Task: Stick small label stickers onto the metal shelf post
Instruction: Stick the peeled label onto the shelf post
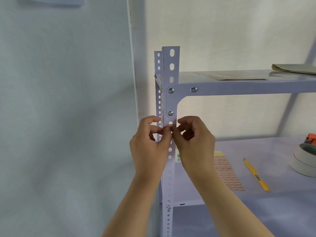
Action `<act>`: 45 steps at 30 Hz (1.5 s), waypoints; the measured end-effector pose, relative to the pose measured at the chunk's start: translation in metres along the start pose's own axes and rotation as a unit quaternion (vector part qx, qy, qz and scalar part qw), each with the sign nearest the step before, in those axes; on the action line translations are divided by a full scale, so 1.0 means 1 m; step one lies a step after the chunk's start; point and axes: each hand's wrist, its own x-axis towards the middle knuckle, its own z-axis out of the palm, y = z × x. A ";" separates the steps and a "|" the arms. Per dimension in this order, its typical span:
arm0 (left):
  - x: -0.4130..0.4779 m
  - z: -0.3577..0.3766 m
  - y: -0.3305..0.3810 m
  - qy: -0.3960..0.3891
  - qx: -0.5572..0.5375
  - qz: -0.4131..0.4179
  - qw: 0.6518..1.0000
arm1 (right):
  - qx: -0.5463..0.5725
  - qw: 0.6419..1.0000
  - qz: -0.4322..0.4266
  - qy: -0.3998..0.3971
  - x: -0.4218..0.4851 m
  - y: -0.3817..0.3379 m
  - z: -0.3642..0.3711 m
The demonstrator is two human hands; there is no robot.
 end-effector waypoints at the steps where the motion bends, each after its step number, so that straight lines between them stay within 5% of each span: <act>1: 0.002 0.000 0.000 -0.007 -0.001 -0.009 1.000 | 0.001 1.000 0.004 -0.001 0.001 0.001 0.000; 12: 0.007 -0.007 -0.010 -0.112 -0.135 -0.101 0.979 | 0.032 0.996 -0.002 -0.079 0.008 0.015 -0.008; 28: 0.009 -0.002 -0.014 -0.106 -0.125 -0.086 0.983 | 0.028 0.998 0.016 -0.048 0.016 0.013 0.003; 45: 0.019 -0.010 -0.029 -0.190 -0.138 -0.044 0.971 | 0.102 0.980 -0.004 -0.170 0.023 0.025 -0.011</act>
